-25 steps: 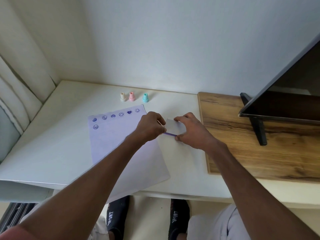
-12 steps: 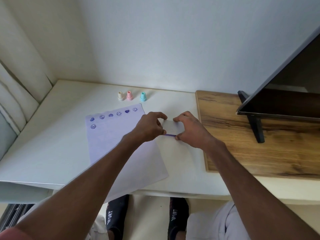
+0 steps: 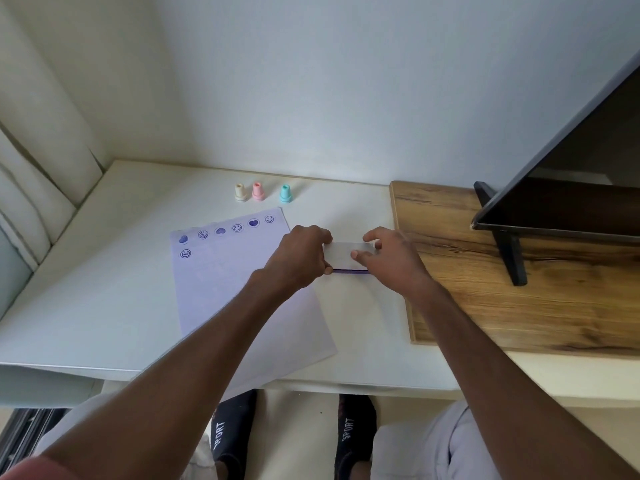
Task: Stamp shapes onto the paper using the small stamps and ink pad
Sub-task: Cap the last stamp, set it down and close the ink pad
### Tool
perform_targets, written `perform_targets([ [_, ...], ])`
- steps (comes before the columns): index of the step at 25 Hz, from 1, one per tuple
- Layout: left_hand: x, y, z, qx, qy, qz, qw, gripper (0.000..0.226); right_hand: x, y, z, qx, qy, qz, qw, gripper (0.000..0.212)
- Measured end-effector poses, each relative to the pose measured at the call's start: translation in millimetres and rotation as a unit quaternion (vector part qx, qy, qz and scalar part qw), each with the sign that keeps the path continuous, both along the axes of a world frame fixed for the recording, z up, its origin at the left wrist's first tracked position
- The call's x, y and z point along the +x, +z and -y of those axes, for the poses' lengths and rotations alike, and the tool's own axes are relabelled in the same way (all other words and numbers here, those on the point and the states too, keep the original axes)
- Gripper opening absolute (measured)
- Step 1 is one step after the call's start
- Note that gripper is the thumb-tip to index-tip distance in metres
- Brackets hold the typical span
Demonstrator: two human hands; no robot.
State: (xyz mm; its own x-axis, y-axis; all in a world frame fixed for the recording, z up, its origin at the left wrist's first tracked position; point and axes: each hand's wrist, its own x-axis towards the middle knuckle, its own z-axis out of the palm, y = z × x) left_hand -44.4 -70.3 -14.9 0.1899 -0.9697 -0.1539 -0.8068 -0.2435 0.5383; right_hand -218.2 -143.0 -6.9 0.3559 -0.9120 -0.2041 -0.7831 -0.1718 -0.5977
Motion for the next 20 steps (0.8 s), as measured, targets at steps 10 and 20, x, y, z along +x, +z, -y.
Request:
perform_targets([
  [10,-2.5,-0.5,-2.8,-0.017,-0.055,0.085,0.995,0.034,-3.9,4.9,-0.5,0.006,0.102,-0.041,0.994,0.082],
  [20,-1.8,-2.5,1.0,-0.019,-0.043,0.081,0.996,0.034,-1.8,2.2,0.9,-0.052,0.106,-0.062,0.991,0.067],
])
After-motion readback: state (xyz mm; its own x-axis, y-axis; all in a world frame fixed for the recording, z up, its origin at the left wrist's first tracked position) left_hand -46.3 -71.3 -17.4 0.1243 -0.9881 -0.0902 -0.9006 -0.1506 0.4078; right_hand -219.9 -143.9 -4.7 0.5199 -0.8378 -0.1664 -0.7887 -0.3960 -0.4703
